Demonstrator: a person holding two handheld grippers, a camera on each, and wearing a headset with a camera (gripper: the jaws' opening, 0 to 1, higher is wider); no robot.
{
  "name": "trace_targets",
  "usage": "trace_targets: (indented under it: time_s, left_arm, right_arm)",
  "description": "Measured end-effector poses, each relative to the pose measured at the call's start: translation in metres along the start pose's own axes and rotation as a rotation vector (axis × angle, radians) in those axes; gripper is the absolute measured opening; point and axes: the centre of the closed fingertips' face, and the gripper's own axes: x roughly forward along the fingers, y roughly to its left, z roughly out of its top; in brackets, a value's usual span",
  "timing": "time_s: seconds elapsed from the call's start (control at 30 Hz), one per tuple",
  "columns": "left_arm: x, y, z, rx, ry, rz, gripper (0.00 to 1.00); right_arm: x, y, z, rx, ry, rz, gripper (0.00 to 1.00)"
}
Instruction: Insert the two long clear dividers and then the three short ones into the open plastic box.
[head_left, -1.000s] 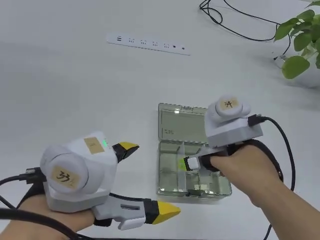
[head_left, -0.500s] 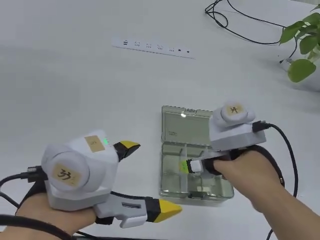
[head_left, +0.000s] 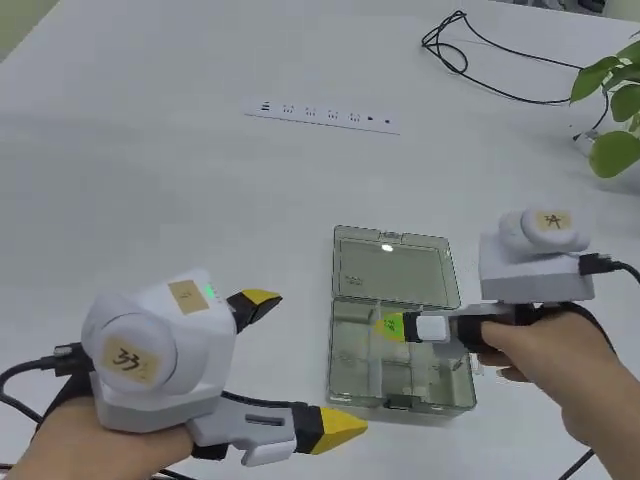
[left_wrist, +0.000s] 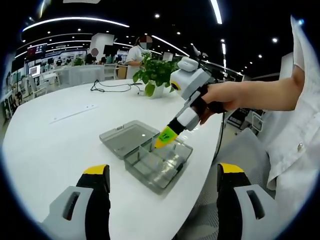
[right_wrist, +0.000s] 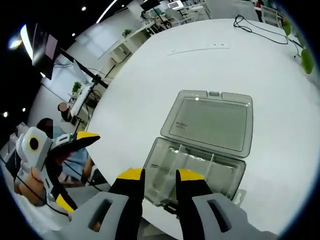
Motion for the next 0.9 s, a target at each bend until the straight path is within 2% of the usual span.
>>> trace_targets:
  time_s: [0.07, 0.1, 0.17, 0.23, 0.3, 0.33, 0.4, 0.47, 0.5, 0.53, 0.57, 0.67, 0.7, 0.77, 0.9]
  left_arm:
    - [-0.001, 0.0, 0.001, 0.001, -0.004, 0.006, 0.9]
    - [-0.001, 0.0, 0.002, -0.001, -0.006, 0.008, 0.9]
    - [-0.001, -0.001, 0.003, 0.001, -0.007, 0.012, 0.9]
    - [-0.002, -0.001, 0.004, 0.002, -0.006, 0.016, 0.9]
    - [-0.001, -0.001, 0.004, 0.002, -0.007, 0.018, 0.9]
    - [-0.001, -0.001, 0.004, 0.001, -0.008, 0.019, 0.9]
    - [-0.001, -0.002, 0.005, 0.003, -0.009, 0.019, 0.9]
    - [-0.001, -0.002, 0.005, 0.001, -0.007, 0.019, 0.9]
    - [-0.001, -0.002, 0.005, -0.001, -0.008, 0.019, 0.9]
    - [-0.001, -0.002, 0.005, -0.001, -0.008, 0.02, 0.9]
    - [-0.001, -0.002, 0.005, -0.001, -0.008, 0.02, 0.9]
    - [-0.001, -0.001, 0.006, -0.002, -0.01, 0.025, 0.9]
    - [-0.002, 0.0, 0.007, -0.004, -0.014, 0.028, 0.9]
    - [-0.002, 0.001, 0.007, -0.007, -0.017, 0.031, 0.9]
    - [-0.002, 0.002, 0.007, -0.009, -0.017, 0.032, 0.9]
  right_arm:
    - [-0.007, 0.0, 0.003, -0.029, -0.015, 0.017, 0.27]
    - [-0.011, 0.001, 0.009, -0.061, -0.041, 0.037, 0.28]
    - [-0.021, 0.002, 0.007, -0.055, -0.035, 0.051, 0.31]
    - [-0.027, 0.004, 0.011, -0.114, -0.066, 0.077, 0.32]
    - [-0.034, 0.001, 0.007, -0.122, -0.046, 0.072, 0.35]
    - [-0.038, 0.001, 0.009, -0.176, -0.068, 0.096, 0.35]
    - [-0.045, -0.003, 0.005, -0.184, -0.054, 0.099, 0.37]
    - [-0.052, -0.009, 0.006, -0.247, -0.064, 0.09, 0.39]
    - [-0.055, -0.014, 0.002, -0.248, -0.046, 0.084, 0.39]
    - [-0.058, -0.019, 0.001, -0.293, -0.043, 0.083, 0.39]
    - [-0.06, -0.024, -0.001, -0.306, -0.039, 0.073, 0.4]
    - [-0.065, -0.038, -0.006, -0.444, -0.012, 0.042, 0.45]
    - [-0.066, -0.046, -0.012, -0.48, 0.025, 0.026, 0.47]
    - [-0.066, -0.055, -0.016, -0.571, 0.048, 0.025, 0.5]
    - [-0.068, -0.071, -0.021, -0.645, 0.099, 0.017, 0.53]
